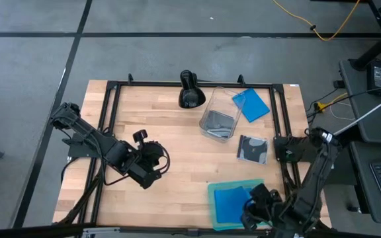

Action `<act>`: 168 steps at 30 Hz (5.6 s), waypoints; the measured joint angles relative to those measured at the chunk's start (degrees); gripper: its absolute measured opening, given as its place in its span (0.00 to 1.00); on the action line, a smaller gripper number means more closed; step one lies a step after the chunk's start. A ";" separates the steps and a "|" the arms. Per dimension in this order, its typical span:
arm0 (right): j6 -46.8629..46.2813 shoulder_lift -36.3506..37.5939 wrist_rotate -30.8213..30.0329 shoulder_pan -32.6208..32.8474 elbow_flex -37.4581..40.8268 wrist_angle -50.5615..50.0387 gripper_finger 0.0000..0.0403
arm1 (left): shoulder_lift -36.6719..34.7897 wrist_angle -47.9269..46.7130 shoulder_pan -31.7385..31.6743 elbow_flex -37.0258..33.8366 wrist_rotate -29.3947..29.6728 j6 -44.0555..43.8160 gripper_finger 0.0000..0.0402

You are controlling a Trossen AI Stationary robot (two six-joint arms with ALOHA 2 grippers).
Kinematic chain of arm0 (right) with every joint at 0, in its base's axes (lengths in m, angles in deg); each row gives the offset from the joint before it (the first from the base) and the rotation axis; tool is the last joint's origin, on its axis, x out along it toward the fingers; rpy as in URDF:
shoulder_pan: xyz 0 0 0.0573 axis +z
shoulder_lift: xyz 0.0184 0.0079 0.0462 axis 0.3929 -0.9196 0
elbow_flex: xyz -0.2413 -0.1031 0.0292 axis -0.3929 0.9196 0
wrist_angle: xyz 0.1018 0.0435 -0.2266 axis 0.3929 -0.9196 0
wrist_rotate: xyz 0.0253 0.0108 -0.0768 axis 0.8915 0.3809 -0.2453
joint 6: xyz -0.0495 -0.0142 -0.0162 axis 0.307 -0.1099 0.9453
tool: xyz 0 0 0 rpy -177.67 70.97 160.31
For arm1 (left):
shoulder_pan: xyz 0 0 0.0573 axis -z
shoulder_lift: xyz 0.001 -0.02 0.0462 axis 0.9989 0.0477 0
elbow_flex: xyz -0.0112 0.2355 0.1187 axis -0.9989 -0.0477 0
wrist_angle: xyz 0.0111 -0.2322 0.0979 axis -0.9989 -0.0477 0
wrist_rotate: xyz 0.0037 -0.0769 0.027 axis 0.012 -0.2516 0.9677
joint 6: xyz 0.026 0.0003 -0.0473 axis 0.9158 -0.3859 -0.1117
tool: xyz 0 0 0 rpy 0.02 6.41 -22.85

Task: Pick & place jewel cases by type
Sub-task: Put the bottom blue CD case into the light green bin, then put the black CD case into the transparent bin

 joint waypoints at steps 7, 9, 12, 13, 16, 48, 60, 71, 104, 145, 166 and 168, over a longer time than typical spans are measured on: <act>-0.17 -3.93 -0.08 -1.31 0.00 -0.17 0.12 | 0.00 0.21 -0.41 0.00 0.95 1.05 0.24; -0.16 -4.87 -0.17 -1.59 0.00 -0.21 0.12 | 0.02 0.24 -0.43 0.00 0.89 1.87 0.24; -0.12 -6.01 -0.21 -2.26 0.00 -0.07 0.12 | 0.02 0.29 -0.45 0.00 1.22 1.93 0.24; 0.04 -6.21 -0.30 -2.47 0.00 0.17 0.12 | 0.02 0.41 -0.45 0.00 1.24 1.93 0.24; 1.36 -6.86 -0.90 -3.11 0.00 0.57 0.12 | 0.02 1.15 -0.45 0.00 1.28 1.93 0.24; 43.20 4.49 11.99 -16.92 0.02 -1.71 0.12 | 0.02 5.59 2.14 0.00 -0.69 -1.85 0.24; 31.29 36.40 1.80 -10.08 31.91 14.31 0.12 | 0.02 5.53 4.81 0.00 2.72 -10.65 0.24; 23.31 50.61 -6.24 -6.35 62.89 58.78 0.12 | 0.02 5.31 3.37 0.00 2.83 -16.78 0.24; -1.50 22.61 -4.84 -4.02 58.36 61.34 0.15 | 0.02 3.62 -0.56 0.00 3.36 -7.50 0.24; 4.53 29.41 13.68 -4.88 30.45 -1.35 0.62 | 2.41 4.76 -0.52 0.02 3.84 -7.09 0.24; 27.76 44.78 4.93 -20.39 60.74 3.71 0.31 | 5.66 15.77 -6.71 0.00 4.13 -9.83 0.24; 31.83 47.74 4.71 -22.95 63.29 4.68 0.23 | 5.66 16.65 -7.77 0.00 3.82 -10.03 0.24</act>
